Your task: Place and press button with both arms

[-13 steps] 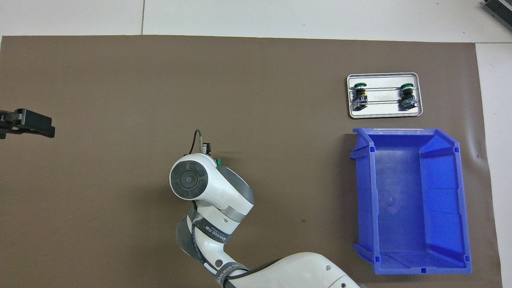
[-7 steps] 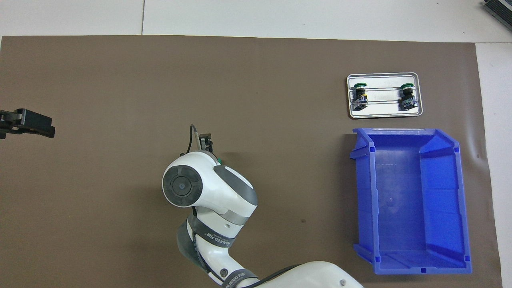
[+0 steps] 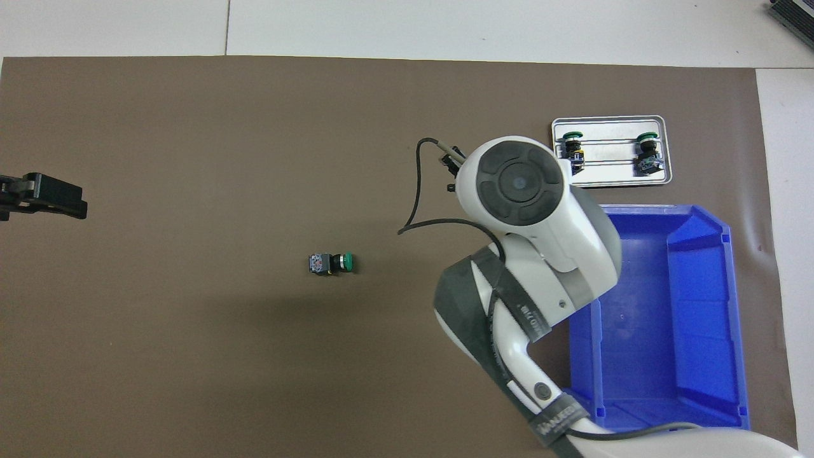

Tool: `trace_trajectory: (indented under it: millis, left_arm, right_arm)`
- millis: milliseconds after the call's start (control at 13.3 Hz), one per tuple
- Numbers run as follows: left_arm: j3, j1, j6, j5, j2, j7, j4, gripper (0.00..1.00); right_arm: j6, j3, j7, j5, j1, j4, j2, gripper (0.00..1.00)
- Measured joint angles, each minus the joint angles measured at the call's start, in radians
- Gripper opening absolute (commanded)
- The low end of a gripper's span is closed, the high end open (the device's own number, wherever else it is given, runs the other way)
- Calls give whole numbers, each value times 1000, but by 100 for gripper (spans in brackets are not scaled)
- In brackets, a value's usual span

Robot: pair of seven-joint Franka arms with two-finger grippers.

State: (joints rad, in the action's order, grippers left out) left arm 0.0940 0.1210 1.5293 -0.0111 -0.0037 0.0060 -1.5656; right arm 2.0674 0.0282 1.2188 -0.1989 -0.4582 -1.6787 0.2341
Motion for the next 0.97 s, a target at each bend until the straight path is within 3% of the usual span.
trace_trajectory:
  millis: [450, 675, 975]
  left_arm:
    - [0, 0, 0, 0, 0, 0, 0, 100]
    - [0, 1, 1, 0, 0, 0, 0, 100]
    - [-23, 13, 1, 1, 0, 0, -2, 100]
  right_arm:
    - [-113, 4, -719, 104, 313, -2, -106, 100]
    - [-170, 4, -897, 105, 388, -2, -156, 100]
    - [-324, 6, -1042, 105, 415, 12, -259, 100]
